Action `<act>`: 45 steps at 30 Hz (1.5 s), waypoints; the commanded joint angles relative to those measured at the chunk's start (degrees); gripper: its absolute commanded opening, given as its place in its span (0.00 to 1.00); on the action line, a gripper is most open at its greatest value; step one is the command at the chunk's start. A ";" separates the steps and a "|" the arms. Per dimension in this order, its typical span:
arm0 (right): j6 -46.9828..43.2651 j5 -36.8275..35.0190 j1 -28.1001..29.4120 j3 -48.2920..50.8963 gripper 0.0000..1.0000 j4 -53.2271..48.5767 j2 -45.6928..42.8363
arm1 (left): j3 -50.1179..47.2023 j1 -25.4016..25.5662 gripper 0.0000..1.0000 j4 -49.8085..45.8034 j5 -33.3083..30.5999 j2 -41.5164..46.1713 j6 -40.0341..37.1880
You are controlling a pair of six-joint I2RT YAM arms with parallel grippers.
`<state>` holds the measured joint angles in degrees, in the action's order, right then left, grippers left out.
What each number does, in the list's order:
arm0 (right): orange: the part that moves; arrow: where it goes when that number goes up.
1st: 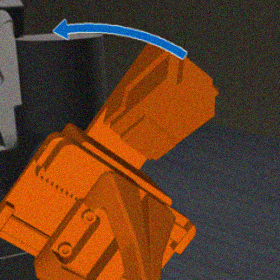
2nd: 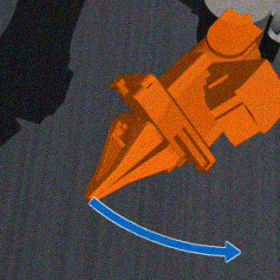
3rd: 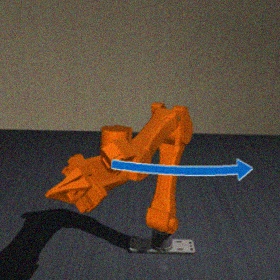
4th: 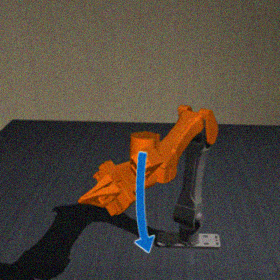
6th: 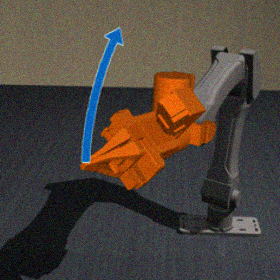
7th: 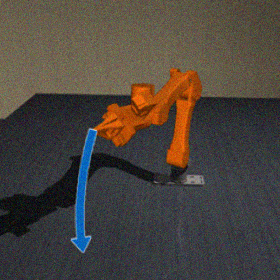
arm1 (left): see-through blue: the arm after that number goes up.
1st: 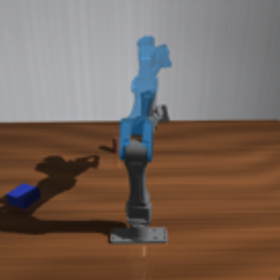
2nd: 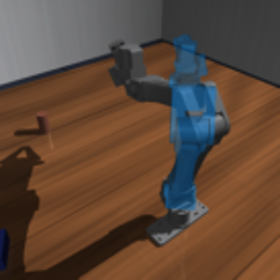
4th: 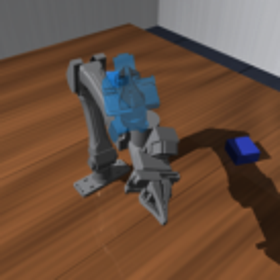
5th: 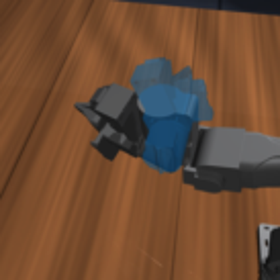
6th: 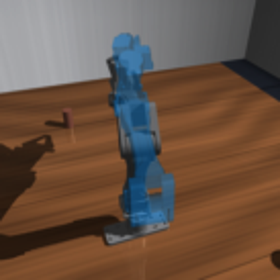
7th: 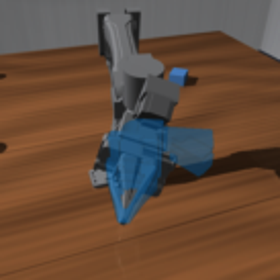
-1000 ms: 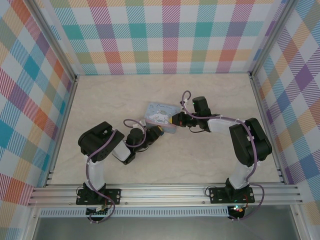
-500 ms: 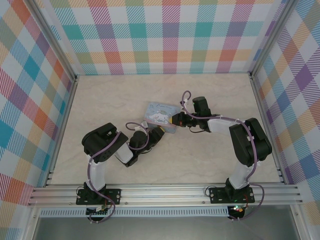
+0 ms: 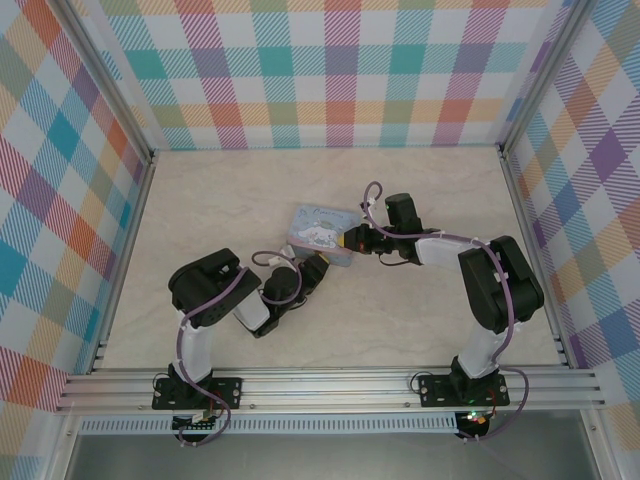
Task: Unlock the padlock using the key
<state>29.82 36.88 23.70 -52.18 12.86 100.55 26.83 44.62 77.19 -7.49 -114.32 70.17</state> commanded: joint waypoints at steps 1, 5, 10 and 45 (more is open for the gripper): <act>0.26 -1.73 0.55 1.82 0.01 -2.18 2.23 | 0.30 1.71 0.32 -1.24 -1.57 -2.93 2.18; 0.33 -1.65 0.55 1.90 0.01 -1.98 2.11 | 1.86 2.60 0.29 -1.08 -1.16 -4.30 2.67; 0.41 -1.66 0.55 1.96 0.01 -1.76 2.17 | 2.17 3.19 0.28 -1.15 -2.13 -4.88 4.28; 0.30 0.31 -0.29 1.20 0.01 -3.60 -4.12 | 1.51 4.74 0.10 -7.88 -3.89 0.34 2.27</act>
<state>30.68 36.23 23.64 -52.05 12.49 99.79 29.61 48.27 76.51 -14.22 -116.14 74.72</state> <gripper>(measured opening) 0.049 0.143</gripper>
